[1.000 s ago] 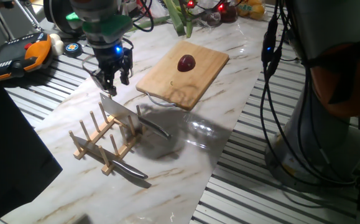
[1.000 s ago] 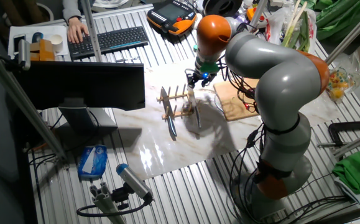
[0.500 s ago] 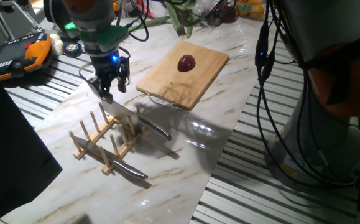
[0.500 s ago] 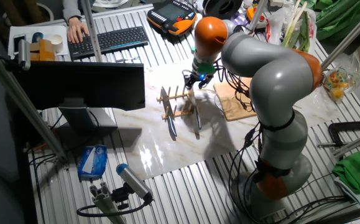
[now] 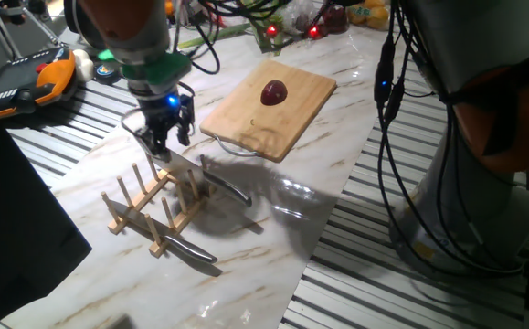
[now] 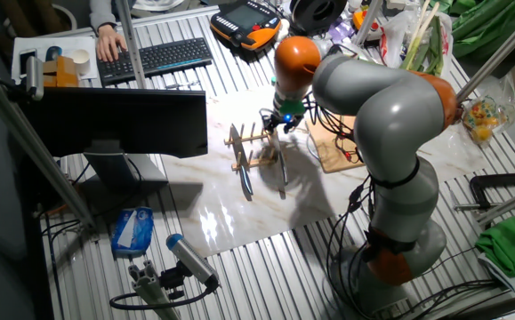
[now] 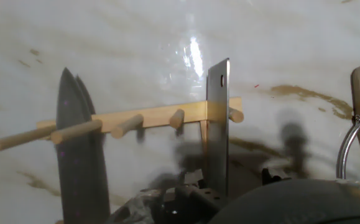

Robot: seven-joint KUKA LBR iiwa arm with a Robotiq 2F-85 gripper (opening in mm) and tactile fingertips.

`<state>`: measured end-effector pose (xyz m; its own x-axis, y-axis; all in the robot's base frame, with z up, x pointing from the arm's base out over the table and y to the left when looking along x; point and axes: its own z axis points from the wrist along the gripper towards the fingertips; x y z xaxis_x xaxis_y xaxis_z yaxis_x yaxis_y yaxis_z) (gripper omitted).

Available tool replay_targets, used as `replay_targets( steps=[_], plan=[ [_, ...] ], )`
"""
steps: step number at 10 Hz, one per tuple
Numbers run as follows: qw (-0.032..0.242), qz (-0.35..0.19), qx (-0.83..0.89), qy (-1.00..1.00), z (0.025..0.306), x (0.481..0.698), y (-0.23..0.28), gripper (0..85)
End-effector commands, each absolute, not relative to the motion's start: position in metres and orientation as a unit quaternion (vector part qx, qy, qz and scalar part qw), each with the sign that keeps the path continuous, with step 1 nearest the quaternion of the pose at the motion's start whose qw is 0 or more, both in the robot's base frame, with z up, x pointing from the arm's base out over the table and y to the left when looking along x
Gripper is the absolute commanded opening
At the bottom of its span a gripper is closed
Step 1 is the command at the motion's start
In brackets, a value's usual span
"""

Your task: Chop the onions

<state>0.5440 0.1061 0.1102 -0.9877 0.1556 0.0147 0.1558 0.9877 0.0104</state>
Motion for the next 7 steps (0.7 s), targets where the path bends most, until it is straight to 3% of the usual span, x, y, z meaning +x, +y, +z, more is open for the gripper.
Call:
replay_targets(
  steps=[1, 7],
  plan=[
    [0.007, -0.011, -0.077, -0.997, 0.108, 0.543, 0.103, 52.7],
    [0.015, -0.039, -0.086, -0.995, 0.091, 0.543, 0.113, 52.3]
  ],
)
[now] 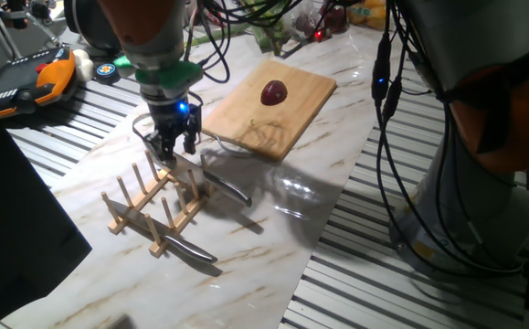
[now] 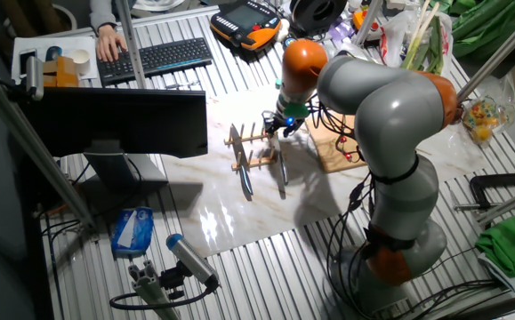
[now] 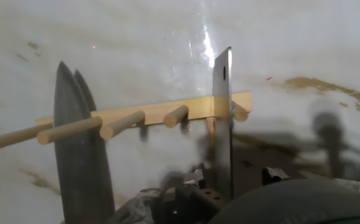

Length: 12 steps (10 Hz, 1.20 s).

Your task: Chop the onions

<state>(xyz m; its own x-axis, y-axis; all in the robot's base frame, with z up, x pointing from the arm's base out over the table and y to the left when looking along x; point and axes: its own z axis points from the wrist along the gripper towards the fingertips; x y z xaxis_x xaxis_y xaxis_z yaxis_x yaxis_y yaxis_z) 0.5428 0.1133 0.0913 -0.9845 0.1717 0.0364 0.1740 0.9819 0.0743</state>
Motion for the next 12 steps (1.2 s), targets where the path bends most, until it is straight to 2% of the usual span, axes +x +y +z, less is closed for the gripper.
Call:
replay_targets(
  steps=[1, 3, 5, 10, 11, 12],
  plan=[
    [0.015, -0.036, -0.090, -0.995, 0.0933, 0.5417, 0.1150, 52.3],
    [0.014, -0.036, -0.094, -0.995, 0.0974, 0.5422, 0.1160, 50.7],
    [0.008, -0.039, -0.101, -0.994, 0.0970, 0.5454, 0.1157, 44.0],
    [0.009, -0.043, -0.100, -0.994, 0.0928, 0.5498, 0.1134, 35.0],
    [0.009, -0.043, -0.100, -0.994, 0.0931, 0.5499, 0.1137, 26.3],
    [0.008, -0.044, -0.101, -0.994, 0.0932, 0.5499, 0.1137, 13.3]
  ],
)
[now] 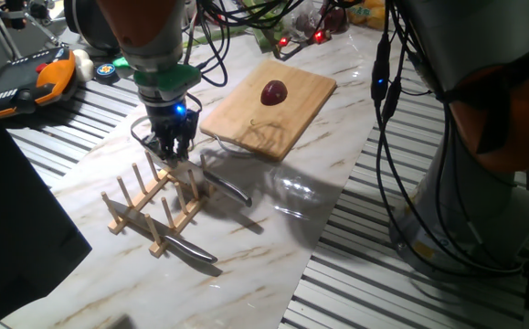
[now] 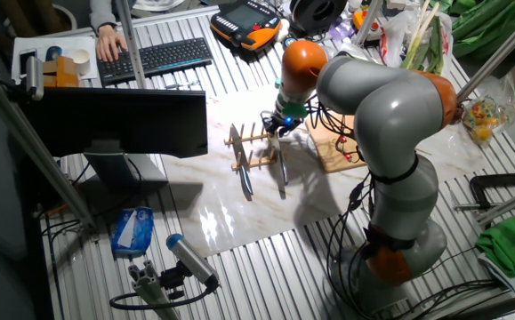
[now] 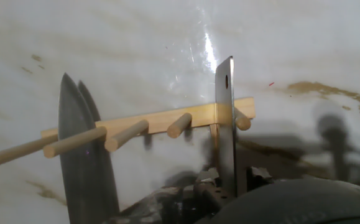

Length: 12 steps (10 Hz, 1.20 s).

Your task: Chop the onions

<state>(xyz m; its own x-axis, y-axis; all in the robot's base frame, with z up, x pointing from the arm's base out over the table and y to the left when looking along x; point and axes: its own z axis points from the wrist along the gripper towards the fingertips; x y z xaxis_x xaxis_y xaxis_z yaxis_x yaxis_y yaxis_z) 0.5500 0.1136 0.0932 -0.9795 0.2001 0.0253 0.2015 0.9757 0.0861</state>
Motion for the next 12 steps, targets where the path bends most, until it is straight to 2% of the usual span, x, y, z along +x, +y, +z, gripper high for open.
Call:
replay_targets(
  steps=[1, 2, 8, 12],
  plan=[
    [0.008, -0.045, -0.101, -0.994, 0.093, 0.550, 0.114, 3.0],
    [0.008, -0.045, -0.103, -0.994, 0.093, 0.550, 0.114, 0.7],
    [0.009, -0.041, -0.106, -0.994, 0.103, 0.552, 0.121, 0.7],
    [0.024, -0.031, -0.109, -0.993, 0.131, 0.552, 0.122, 0.7]
  ],
)
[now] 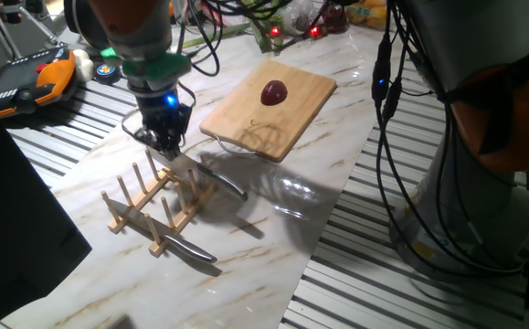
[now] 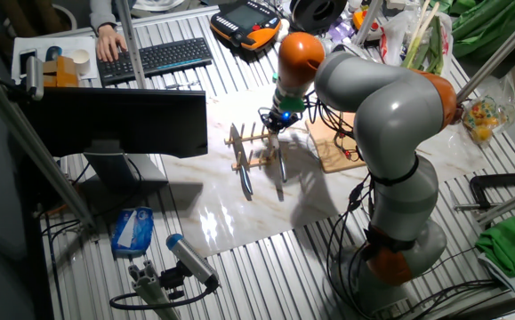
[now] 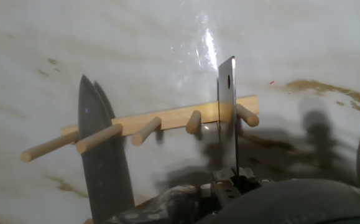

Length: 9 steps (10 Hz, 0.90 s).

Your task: Chop the onions

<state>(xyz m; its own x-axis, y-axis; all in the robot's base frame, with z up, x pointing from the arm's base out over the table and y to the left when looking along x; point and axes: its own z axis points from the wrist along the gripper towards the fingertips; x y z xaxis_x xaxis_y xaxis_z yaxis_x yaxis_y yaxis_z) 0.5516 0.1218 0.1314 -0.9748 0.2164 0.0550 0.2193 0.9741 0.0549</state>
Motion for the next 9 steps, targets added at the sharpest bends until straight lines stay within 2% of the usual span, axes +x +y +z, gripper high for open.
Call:
replay_targets(
  steps=[1, 9],
  plan=[
    [0.027, -0.028, -0.111, -0.993, 0.138, 0.551, 0.122, 0.7],
    [0.050, -0.021, -0.108, -0.993, 0.183, 0.546, 0.112, 0.7]
  ],
)
